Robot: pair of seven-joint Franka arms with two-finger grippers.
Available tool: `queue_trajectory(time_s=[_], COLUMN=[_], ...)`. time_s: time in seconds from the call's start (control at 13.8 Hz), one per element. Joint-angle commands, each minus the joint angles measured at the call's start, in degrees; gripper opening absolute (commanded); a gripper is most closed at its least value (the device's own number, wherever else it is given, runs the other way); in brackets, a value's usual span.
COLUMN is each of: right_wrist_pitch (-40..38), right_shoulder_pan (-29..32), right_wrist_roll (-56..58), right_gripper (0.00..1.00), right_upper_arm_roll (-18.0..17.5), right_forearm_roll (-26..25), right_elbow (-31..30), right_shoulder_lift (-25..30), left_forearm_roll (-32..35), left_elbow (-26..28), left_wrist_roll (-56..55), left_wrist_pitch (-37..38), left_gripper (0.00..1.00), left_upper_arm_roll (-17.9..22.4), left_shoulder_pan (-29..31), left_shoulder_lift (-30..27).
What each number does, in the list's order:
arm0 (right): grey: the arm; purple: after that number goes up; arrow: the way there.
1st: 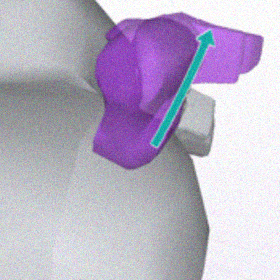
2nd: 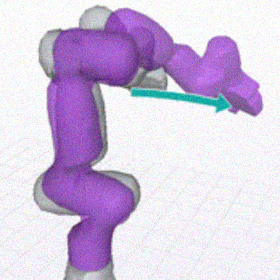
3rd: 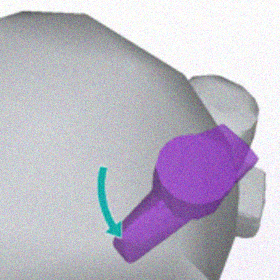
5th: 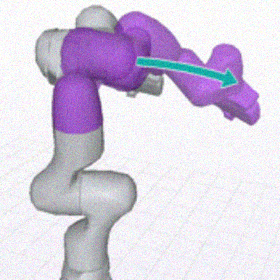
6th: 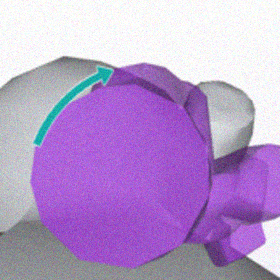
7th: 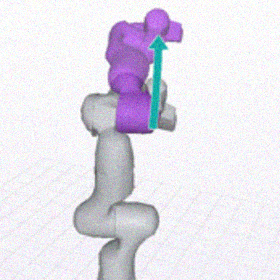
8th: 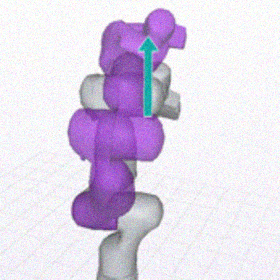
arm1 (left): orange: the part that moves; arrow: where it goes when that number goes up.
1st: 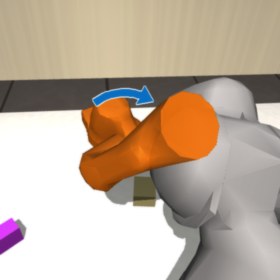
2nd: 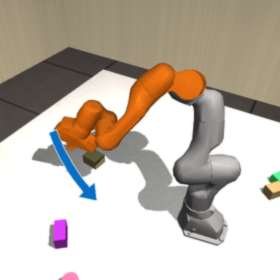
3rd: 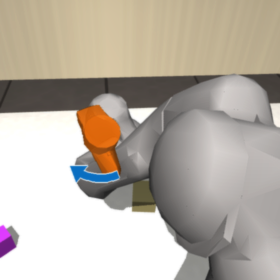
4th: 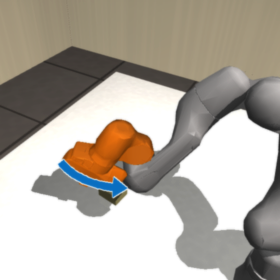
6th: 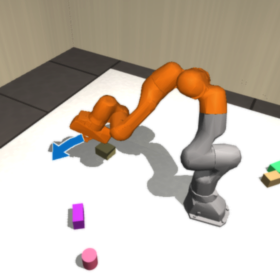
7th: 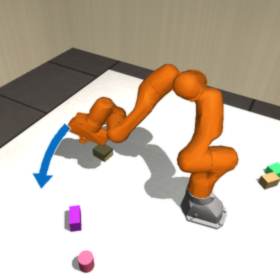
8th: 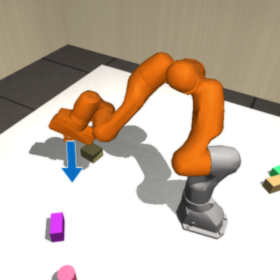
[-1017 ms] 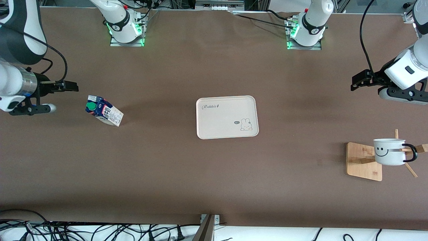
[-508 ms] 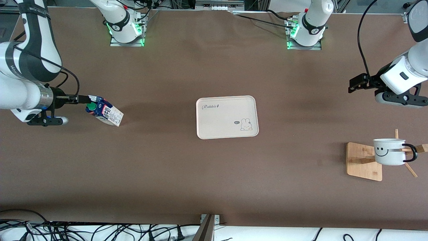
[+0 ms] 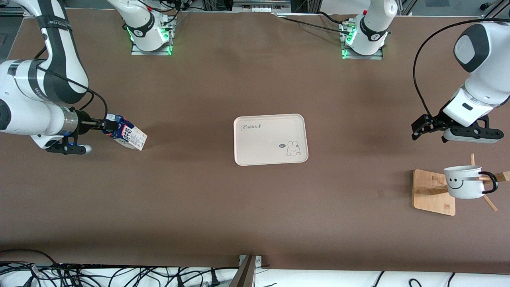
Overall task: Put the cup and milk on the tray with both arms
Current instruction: 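Reach the right gripper to the milk carton while the left gripper approaches the mug, then grasp the milk carton with the right gripper while the left gripper grasps the mug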
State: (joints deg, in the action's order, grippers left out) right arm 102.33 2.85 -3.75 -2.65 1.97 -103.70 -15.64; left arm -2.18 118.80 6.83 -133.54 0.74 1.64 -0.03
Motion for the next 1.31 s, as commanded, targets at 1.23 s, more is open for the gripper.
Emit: queue_trajectory(time_s=[1.23], right_wrist_pitch=[2.4], right_shoulder_pan=[0.7], right_wrist_roll=[0.3], right_gripper=[1.00], right_upper_arm_roll=[-0.7], right_forearm_roll=[0.7], right_elbow=[-5.3], right_shoulder_lift=[-0.8], left_forearm_roll=[0.2], left_elbow=[5.7], left_wrist_roll=[0.2], left_wrist_pitch=[-19.5], left_gripper=[1.00], left_upper_arm_roll=[3.2], left_shoulder_pan=[0.2], left_shoulder_lift=[3.7])
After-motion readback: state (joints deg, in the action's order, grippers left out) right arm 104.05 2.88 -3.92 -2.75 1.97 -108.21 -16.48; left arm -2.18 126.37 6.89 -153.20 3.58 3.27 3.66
